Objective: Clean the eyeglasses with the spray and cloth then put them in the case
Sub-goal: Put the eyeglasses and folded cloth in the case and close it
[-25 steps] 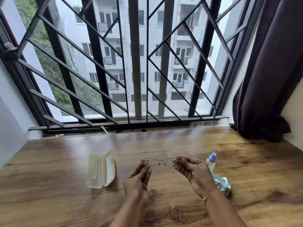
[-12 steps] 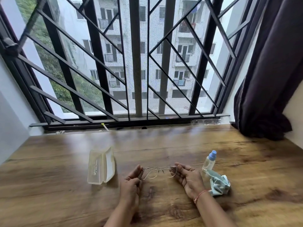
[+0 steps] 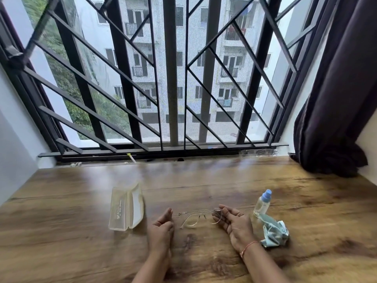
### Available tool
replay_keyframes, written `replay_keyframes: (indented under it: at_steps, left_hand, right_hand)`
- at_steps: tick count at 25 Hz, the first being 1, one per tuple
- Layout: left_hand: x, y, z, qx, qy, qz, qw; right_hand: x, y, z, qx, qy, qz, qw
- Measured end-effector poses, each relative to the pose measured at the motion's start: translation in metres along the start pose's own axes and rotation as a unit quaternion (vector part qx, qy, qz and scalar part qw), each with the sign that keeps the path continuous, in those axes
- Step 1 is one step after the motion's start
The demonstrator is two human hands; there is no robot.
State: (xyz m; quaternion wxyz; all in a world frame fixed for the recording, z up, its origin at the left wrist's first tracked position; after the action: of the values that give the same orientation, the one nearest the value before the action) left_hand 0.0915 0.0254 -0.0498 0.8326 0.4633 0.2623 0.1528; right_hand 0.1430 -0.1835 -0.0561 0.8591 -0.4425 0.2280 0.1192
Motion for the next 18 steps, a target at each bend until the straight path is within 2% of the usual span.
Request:
replay_keyframes:
  at_steps: [2, 3, 5, 7, 9, 13, 18]
  left_hand:
    - [0.000, 0.022, -0.011, 0.074, 0.047, 0.102, 0.991]
    - [-0.002, 0.039, -0.019, 0.124, 0.080, 0.172, 0.974]
    - [-0.006, 0.077, -0.040, 0.219, 0.178, 0.304, 0.910]
    - [-0.005, 0.099, -0.062, 0.280, 0.241, 0.365, 0.855]
    - [0.005, 0.101, -0.082, 0.349, 0.267, 0.347, 0.828]
    - [0.024, 0.072, -0.104, 0.377, 0.263, 0.227, 0.859]
    - [0.032, 0.064, -0.105, 0.346, 0.270, 0.223, 0.870]
  right_hand:
    - [0.000, -0.001, -0.001, 0.013, 0.002, -0.007, 1.000]
    - [0.000, -0.001, -0.002, 0.016, 0.002, -0.010, 1.000]
    - [0.000, -0.001, -0.002, 0.019, 0.000, -0.013, 1.000]
    - [0.000, -0.001, -0.001, 0.022, -0.001, -0.016, 1.000]
    - [0.000, -0.001, -0.001, 0.029, -0.004, -0.020, 0.999]
    - [-0.002, -0.001, 0.000, 0.032, -0.010, -0.022, 0.999]
    - [-0.005, -0.002, 0.001, 0.025, -0.009, -0.020, 0.999]
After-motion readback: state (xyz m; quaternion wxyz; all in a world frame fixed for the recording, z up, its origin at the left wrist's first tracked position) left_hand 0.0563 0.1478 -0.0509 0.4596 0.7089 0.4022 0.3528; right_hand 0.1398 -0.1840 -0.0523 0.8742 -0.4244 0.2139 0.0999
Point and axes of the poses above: each hand's wrist, its own x-axis towards the middle knuckle, its own z-axis out of the palm, y = z × x, the point moved 5 cm from there along x, towards the middle knuckle, and after that the axes turned 9 degrees about z, right-handed, at the moved point
